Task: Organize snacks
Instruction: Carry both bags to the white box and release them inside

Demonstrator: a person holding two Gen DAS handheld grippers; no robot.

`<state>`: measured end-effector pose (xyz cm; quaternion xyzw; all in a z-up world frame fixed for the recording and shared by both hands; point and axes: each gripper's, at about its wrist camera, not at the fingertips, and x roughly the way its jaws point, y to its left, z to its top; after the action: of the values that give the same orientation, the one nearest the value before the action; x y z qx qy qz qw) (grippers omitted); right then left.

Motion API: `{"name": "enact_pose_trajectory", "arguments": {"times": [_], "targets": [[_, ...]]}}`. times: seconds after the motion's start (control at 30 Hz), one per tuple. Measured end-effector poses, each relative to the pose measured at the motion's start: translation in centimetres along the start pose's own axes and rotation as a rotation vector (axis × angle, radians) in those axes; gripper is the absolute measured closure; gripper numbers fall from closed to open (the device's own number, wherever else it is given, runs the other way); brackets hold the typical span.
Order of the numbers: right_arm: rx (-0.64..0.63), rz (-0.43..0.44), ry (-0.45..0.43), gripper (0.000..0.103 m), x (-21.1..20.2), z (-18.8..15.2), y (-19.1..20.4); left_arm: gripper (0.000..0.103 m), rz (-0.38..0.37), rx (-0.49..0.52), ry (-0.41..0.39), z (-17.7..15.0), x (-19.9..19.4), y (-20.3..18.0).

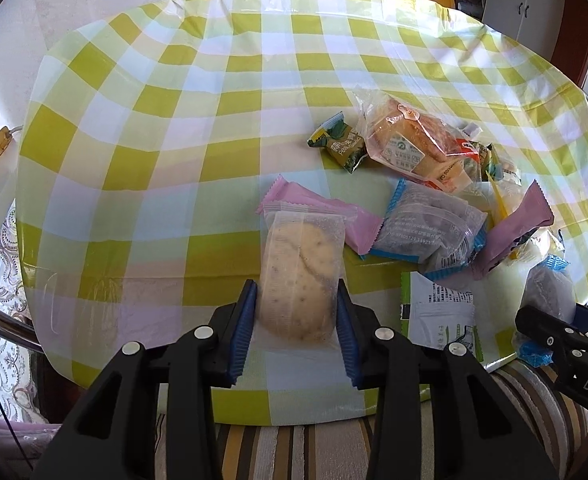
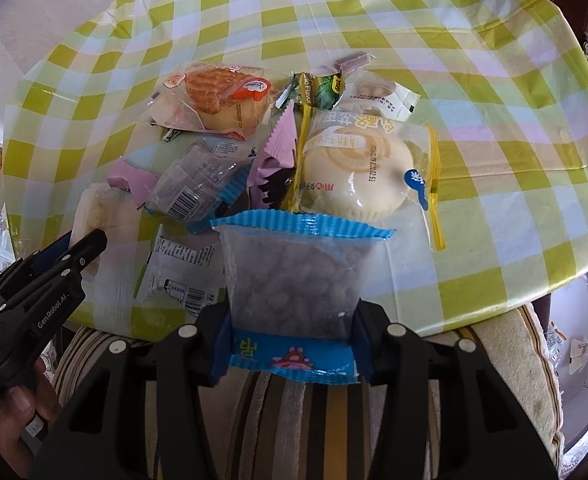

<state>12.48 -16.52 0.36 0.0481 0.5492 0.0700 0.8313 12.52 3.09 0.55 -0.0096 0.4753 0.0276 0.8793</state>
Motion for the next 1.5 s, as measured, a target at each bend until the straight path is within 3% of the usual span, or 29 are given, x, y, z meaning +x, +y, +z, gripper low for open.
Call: {"name": "enact_pose_trajectory", "arguments": {"times": [0.3, 0.6, 1.03, 1.23, 1.5], "targets": [[-0.002, 0.006, -0.05, 0.055, -2.3, -0.6, -1.6, 0.066, -0.017, -0.034, -0.066, -0.1, -2.7, -0.2], [0.036, -0.03, -0.096, 0.055, -4.0, -0.8, -4.8, 0.066, -0.067, 0.011, -0.113, -0.2, -5.3, -2.9], [0.159, -0.127, -0.145, 0.055, -6.2, -1.4, -12.7, 0.066, -0.198, 0.181, -0.145, -0.4, -7.7, -12.1], [0.222, -0.171, -0.153, 0.055, -6.9, -2.3, -16.4, 0.066, -0.303, 0.257, -0.124, -1.0, -8.2, -16.7], [0.318, -0.229, -0.176, 0.055, -8.4, -4.1, -22.1, 0.066, -0.377, 0.373, -0.102, -1.9, -8.3, -22.9]]}}
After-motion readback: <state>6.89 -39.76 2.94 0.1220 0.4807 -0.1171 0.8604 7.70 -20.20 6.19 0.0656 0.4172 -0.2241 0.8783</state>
